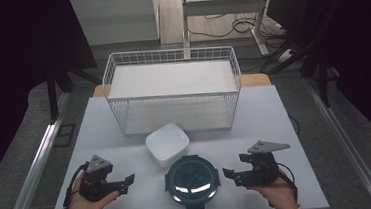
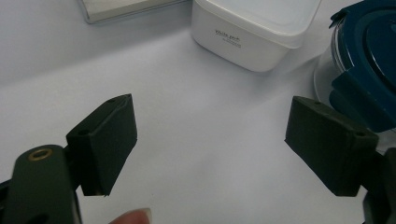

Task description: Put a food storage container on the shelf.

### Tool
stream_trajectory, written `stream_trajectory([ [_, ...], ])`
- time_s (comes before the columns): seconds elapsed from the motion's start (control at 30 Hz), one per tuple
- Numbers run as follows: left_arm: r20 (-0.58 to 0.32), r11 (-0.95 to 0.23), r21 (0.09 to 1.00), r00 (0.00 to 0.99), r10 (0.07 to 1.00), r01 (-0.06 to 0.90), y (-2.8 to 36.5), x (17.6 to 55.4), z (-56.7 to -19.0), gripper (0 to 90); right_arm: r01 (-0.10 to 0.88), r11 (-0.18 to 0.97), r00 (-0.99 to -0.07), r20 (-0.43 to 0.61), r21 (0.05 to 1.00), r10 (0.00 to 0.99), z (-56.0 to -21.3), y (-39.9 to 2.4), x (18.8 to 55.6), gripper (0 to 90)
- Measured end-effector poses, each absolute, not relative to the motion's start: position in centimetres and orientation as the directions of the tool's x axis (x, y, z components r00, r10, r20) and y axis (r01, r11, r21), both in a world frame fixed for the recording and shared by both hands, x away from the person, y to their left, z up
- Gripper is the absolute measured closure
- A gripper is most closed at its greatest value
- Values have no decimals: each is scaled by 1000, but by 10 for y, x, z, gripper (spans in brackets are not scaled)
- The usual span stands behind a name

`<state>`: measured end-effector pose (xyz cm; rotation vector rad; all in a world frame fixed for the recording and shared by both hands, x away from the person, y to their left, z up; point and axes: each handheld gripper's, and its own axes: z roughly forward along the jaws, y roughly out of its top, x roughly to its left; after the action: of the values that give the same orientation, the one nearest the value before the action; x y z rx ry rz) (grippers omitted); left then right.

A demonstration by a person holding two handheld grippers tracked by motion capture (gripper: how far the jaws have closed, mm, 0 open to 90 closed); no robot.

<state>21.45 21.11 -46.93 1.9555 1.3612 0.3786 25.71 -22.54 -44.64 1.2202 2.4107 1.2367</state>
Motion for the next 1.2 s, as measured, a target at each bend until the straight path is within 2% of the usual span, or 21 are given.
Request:
stream_trajectory([
  [0.2, -201, -155, 702, 402, 894, 695, 210, 214, -468, 159, 601, 309, -649, 224, 737, 727, -446, -226, 256, 168],
  [0.4, -302, -103, 690, 416, 858, 716, 204, 214, -470, 147, 625, 294, -642, 262, 723, 721, -451, -223, 254, 158],
  [0.7, -404, -72, 653, 427, 809, 754, 187, 218, -477, 136, 654, 284, -644, 318, 702, 696, -457, -217, 254, 138],
  [0.93, -438, -78, 641, 447, 780, 763, 174, 219, -480, 140, 682, 279, -634, 355, 676, 687, -462, -211, 254, 121],
  [1.2, -523, -44, 590, 423, 740, 806, 161, 223, -489, 128, 725, 266, -609, 412, 635, 678, -473, -201, 256, 105],
])
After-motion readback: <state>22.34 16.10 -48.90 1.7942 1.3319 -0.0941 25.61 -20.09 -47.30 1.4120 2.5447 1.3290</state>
